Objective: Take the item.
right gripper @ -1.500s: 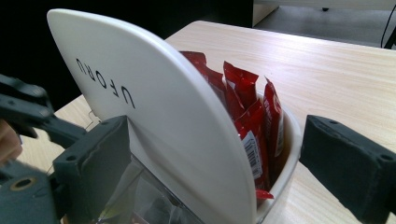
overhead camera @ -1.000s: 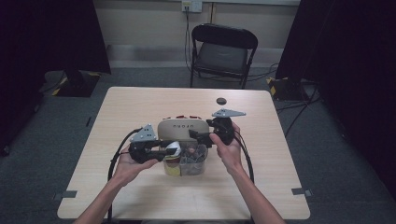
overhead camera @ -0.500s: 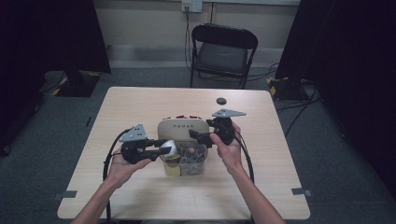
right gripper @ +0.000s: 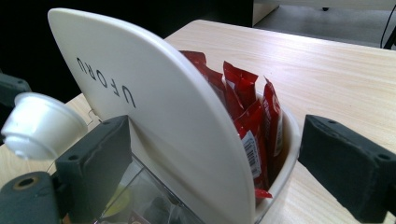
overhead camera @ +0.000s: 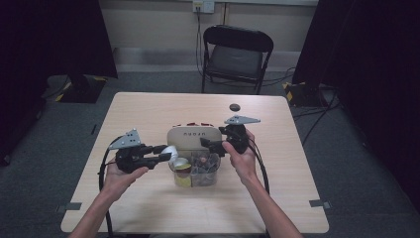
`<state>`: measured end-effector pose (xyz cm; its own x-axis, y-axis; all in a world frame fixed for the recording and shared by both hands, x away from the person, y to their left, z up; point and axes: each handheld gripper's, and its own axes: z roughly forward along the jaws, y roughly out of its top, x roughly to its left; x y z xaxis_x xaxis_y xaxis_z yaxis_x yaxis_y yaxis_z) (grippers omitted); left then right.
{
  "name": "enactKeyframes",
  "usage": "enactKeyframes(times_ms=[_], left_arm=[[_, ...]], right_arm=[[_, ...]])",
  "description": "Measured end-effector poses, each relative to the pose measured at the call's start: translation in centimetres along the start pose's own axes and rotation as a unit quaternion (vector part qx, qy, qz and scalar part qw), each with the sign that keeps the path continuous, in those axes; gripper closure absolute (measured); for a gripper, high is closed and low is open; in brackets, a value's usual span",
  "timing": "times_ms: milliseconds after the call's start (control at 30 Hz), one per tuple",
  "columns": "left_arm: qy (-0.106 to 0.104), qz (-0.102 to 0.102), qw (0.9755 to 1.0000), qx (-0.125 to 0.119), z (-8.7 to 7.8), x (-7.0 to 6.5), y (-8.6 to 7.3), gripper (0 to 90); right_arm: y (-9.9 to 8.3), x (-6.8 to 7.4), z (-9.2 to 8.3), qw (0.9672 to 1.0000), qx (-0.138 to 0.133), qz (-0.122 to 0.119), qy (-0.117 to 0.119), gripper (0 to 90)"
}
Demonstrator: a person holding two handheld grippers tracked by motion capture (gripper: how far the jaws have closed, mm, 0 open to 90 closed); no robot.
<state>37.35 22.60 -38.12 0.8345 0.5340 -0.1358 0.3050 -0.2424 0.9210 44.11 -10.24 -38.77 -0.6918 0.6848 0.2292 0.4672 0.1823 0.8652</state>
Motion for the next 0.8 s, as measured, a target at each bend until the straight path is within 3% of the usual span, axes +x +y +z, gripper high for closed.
enactKeyframes(times_ms=[167,367,633,800], left_arm=[[0.016,-0.012,0.9998,-0.009,-1.5,1.0,-0.5,64.8],[0.049,-0.021,0.9986,0.002,-3.0,2.5,-2.0,64.8],[0.093,-0.053,0.9938,0.029,-4.4,4.7,-4.5,64.8],[0.113,-0.079,0.9892,0.049,-4.7,6.1,-6.2,64.8]], right_arm=[[0.1,0.0,0.1,1.0000,0.001,-0.002,0.001,7.6],[0.1,0.2,-0.1,1.0000,0.001,-0.004,-0.006,9.4],[0.2,0.4,-0.6,0.9999,-0.006,-0.009,-0.006,15.4],[0.1,0.8,-0.6,0.9999,-0.006,-0.016,0.002,18.8]])
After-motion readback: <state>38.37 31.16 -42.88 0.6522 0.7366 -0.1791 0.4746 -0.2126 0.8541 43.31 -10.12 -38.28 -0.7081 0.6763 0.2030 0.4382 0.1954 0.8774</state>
